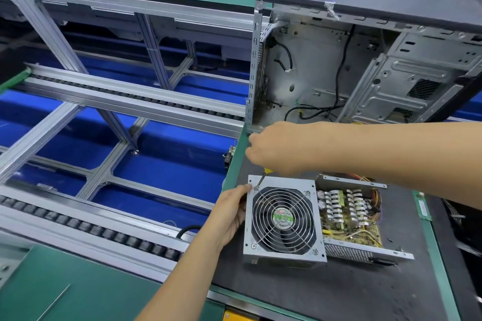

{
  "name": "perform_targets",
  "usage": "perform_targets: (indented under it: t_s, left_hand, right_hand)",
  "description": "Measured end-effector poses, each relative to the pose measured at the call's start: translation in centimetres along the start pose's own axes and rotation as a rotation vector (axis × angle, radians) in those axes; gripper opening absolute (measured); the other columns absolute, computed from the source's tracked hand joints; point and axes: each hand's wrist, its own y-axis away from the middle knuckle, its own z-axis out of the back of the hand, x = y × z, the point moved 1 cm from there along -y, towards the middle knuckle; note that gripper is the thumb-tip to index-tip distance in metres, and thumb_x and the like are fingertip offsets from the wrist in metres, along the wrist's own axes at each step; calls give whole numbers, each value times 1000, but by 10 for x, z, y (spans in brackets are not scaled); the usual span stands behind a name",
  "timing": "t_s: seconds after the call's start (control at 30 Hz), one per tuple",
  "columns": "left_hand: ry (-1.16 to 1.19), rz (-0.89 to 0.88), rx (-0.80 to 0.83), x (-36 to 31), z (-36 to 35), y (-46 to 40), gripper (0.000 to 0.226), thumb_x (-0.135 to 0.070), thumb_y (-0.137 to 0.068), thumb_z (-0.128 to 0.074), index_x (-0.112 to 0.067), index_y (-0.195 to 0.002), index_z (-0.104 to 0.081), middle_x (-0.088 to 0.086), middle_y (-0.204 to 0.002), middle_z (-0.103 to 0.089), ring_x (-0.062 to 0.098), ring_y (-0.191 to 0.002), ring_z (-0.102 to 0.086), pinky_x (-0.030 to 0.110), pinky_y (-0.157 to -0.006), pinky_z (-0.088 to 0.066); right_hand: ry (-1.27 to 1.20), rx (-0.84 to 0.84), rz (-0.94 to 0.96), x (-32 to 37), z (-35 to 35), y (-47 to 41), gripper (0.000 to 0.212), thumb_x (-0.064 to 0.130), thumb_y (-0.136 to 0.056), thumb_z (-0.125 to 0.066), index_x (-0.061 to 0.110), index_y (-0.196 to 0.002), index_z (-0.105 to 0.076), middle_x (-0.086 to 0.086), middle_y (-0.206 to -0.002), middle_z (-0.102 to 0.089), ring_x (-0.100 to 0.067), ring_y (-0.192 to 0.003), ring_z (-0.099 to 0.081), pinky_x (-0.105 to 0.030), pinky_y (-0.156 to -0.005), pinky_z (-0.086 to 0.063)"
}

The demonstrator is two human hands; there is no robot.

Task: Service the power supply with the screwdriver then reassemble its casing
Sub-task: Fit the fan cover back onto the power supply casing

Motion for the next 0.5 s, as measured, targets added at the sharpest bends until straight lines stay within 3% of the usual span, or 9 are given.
perform_targets:
  t_s: [0.1,0.23,0.33,0.43,0.5]
  left_hand:
    - [-28,-21,-48,0,-1,3,24,-19,-95,-60,-3,-87,-75,16,-83,-70,22,-67,-62,33,-65,-53]
    - [-24,-28,-60,1,-3,6,25,-20,-94,-61,-6,-81,-76,13,-76,-71,21,-62,-61,31,-61,-50]
    - [-32,-35,-49,1,-2,6,26,-21,-95,-61,-8,-79,-77,12,-76,-72,19,-62,-62,30,-60,-51]
    - [-43,-52,-34,2,-2,5,30,-21,-95,-60,-11,-74,-78,10,-74,-72,18,-60,-62,29,-59,-52]
    - [-39,-55,-28,2,-1,4,30,-21,-95,-60,-11,-74,-78,10,-74,-72,18,-60,-63,28,-58,-53]
  right_hand:
    - [80,-94,-6,1,4,2,12,4,-89,-47,13,-86,-40,-3,-77,-40,-17,-51,-30,-27,-45,-22]
    - [138,-101,25,2,4,-2,15,9,-91,-48,16,-83,-37,0,-64,-31,-21,-61,-41,-24,-45,-21]
    - [67,-38,18,3,1,-6,10,14,-96,-45,15,-87,-40,-1,-67,-38,-23,-67,-43,-28,-49,-32]
    - [21,20,17,1,-2,-6,14,22,-95,-51,8,-98,-50,-6,-91,-59,-23,-70,-44,-31,-56,-37]
    - [18,36,52,-2,-2,-5,22,22,-91,-57,7,-107,-54,-8,-102,-59,-20,-65,-43,-30,-52,-34]
